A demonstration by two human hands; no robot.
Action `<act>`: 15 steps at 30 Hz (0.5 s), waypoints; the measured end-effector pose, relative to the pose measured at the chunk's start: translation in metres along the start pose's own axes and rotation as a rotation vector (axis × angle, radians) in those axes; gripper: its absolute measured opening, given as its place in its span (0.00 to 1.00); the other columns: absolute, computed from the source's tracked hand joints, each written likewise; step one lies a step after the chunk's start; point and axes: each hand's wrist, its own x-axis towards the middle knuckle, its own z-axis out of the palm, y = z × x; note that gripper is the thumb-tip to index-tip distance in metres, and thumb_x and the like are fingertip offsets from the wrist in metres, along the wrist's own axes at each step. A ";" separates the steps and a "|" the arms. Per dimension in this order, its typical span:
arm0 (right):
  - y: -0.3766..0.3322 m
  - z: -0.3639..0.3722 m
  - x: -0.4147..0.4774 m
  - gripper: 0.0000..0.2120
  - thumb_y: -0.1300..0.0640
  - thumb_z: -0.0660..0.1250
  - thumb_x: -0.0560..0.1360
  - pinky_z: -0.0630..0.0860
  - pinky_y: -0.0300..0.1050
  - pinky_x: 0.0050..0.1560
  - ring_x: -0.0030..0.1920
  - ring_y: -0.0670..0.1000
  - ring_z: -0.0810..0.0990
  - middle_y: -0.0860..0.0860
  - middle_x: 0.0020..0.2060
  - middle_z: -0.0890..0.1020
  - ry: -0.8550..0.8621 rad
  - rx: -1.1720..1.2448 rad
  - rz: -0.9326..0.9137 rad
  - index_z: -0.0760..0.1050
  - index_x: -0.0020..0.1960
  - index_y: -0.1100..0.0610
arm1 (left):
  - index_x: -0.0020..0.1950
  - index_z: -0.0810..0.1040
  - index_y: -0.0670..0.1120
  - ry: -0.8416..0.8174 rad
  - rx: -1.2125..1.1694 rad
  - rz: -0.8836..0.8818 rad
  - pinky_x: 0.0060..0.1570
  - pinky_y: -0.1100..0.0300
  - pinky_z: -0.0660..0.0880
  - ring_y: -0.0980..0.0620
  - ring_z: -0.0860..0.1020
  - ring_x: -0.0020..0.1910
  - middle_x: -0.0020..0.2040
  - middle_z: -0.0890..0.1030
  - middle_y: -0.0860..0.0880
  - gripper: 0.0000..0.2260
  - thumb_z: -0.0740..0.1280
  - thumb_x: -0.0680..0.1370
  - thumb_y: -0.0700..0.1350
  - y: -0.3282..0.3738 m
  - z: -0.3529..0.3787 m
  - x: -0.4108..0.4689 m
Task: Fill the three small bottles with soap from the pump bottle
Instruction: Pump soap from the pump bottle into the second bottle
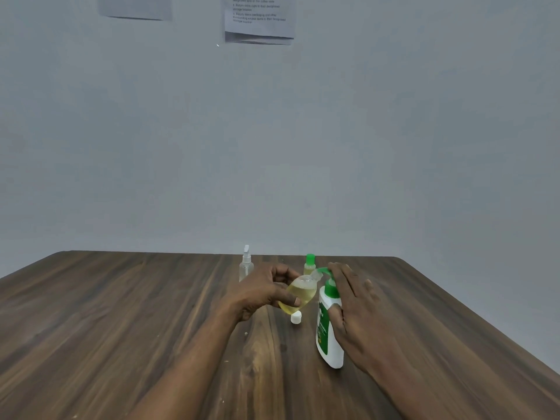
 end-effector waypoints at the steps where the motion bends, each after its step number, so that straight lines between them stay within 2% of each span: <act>1: 0.000 0.000 0.000 0.31 0.56 0.55 0.77 0.48 0.47 0.75 0.75 0.40 0.50 0.41 0.75 0.53 -0.001 -0.011 0.006 0.47 0.77 0.49 | 0.48 0.86 0.54 0.002 -0.001 -0.002 0.44 0.58 0.81 0.50 0.86 0.47 0.50 0.87 0.49 0.17 0.80 0.65 0.37 0.000 0.000 0.000; 4: 0.001 -0.001 0.000 0.31 0.55 0.54 0.78 0.46 0.47 0.76 0.74 0.39 0.49 0.41 0.75 0.51 -0.014 -0.025 0.007 0.45 0.77 0.48 | 0.49 0.86 0.53 0.004 0.006 -0.005 0.44 0.57 0.81 0.50 0.86 0.48 0.51 0.87 0.48 0.16 0.80 0.66 0.36 0.000 -0.001 0.000; 15: 0.001 0.002 0.002 0.29 0.56 0.55 0.78 0.46 0.46 0.76 0.75 0.40 0.48 0.40 0.75 0.54 -0.023 -0.009 -0.009 0.49 0.76 0.48 | 0.46 0.87 0.54 0.007 0.007 -0.008 0.43 0.58 0.82 0.51 0.86 0.46 0.49 0.87 0.48 0.16 0.79 0.66 0.34 0.001 0.000 -0.002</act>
